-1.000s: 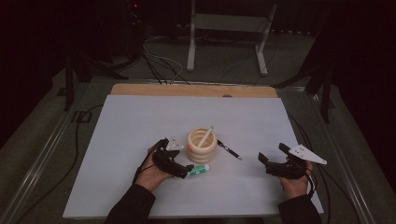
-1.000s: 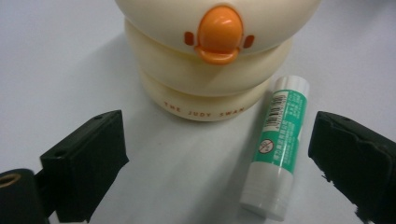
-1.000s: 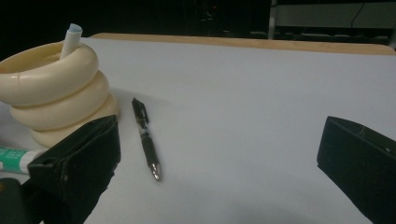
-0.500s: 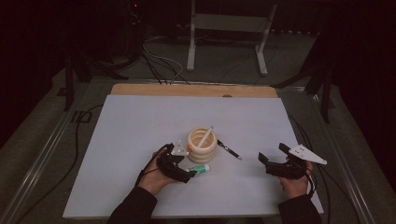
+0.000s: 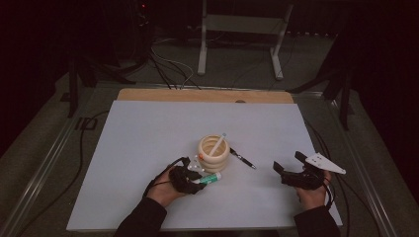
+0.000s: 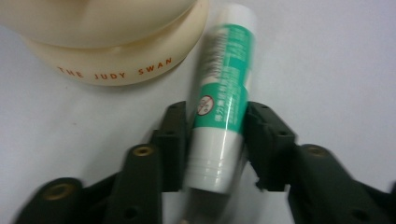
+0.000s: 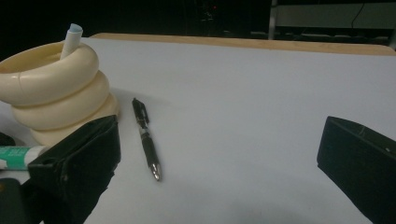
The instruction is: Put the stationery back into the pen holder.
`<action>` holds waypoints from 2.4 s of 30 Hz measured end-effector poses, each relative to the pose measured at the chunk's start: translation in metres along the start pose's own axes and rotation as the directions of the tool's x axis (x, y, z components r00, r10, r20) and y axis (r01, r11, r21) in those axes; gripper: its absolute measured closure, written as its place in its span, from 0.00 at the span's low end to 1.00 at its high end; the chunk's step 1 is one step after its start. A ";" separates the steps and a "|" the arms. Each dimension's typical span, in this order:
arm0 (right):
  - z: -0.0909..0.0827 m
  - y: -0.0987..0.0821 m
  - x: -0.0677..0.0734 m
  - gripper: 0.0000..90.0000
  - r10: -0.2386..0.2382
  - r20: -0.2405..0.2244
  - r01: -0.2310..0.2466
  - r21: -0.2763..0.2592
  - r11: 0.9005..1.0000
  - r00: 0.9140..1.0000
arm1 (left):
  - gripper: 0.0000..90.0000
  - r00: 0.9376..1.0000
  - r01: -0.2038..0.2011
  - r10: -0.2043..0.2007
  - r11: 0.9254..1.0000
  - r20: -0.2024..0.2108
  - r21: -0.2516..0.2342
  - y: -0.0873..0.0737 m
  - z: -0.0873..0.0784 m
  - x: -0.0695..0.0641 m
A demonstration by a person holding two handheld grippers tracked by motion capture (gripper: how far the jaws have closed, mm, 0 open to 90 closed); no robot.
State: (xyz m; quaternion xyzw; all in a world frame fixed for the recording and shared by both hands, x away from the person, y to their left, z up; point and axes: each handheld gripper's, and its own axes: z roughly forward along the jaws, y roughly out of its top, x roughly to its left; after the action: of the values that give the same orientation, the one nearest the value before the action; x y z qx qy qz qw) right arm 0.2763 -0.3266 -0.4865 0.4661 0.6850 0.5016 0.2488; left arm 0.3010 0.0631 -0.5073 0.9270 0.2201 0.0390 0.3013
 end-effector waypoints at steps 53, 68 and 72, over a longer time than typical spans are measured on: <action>0.000 0.000 0.000 0.00 0.007 0.001 -0.007 0.005 1.000 1.000 | 0.73 0.995 -0.100 0.103 0.983 0.013 -0.156 0.044 -0.064 -0.009; 0.001 0.000 0.000 0.00 0.008 0.003 -0.008 0.009 1.000 1.000 | 0.73 0.994 -0.105 0.102 0.979 -0.027 -0.174 0.051 -0.081 0.004; 0.001 0.000 0.000 0.00 0.009 0.004 -0.009 0.009 1.000 1.000 | 0.73 0.995 -0.100 0.096 0.979 -0.035 -0.178 0.053 -0.085 0.007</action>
State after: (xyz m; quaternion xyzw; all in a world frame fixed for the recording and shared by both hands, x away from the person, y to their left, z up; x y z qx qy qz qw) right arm 0.2769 -0.3264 -0.4871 0.4711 0.6847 0.4988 0.2459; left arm 0.3109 0.0737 -0.4079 0.9051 0.1736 0.0856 0.3786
